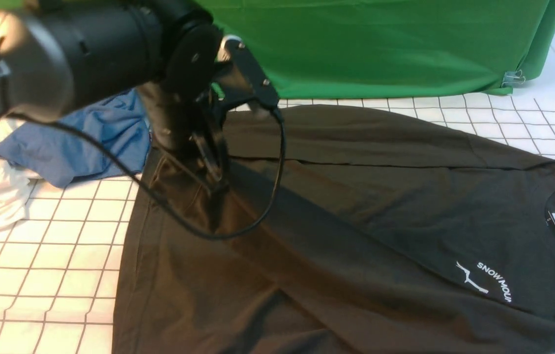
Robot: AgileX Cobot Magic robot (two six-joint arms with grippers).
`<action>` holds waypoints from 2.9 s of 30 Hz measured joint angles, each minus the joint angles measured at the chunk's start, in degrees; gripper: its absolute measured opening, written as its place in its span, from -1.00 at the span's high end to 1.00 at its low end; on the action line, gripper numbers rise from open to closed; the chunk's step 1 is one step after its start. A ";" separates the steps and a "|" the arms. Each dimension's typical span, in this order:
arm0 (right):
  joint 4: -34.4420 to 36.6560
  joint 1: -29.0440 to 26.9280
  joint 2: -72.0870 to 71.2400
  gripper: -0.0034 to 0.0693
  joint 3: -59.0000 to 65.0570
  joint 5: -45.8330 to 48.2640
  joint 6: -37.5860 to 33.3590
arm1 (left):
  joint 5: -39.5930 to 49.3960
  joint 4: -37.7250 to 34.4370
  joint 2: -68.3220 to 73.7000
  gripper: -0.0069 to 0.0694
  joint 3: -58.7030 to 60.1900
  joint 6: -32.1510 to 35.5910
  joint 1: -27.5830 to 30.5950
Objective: Fold a long-sleeved shirt over a white checkered tablecloth.
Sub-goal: 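Fold the left side of the black T-shirt inward over its body, then grab the top left corner of the dark shirt with the left gripper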
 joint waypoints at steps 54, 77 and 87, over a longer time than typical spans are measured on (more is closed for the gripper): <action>-15.95 0.05 12.21 0.87 5.63 -13.64 13.11 | -12.80 1.17 13.18 -0.38 -8.56 -15.16 12.85; -16.15 0.05 12.21 0.87 0.70 -15.91 12.42 | -14.38 -13.76 16.86 -0.65 -10.97 -23.64 22.36; -16.26 0.05 12.21 0.87 0.70 -18.17 12.09 | -18.00 -17.11 25.31 -0.63 -18.41 -25.36 22.89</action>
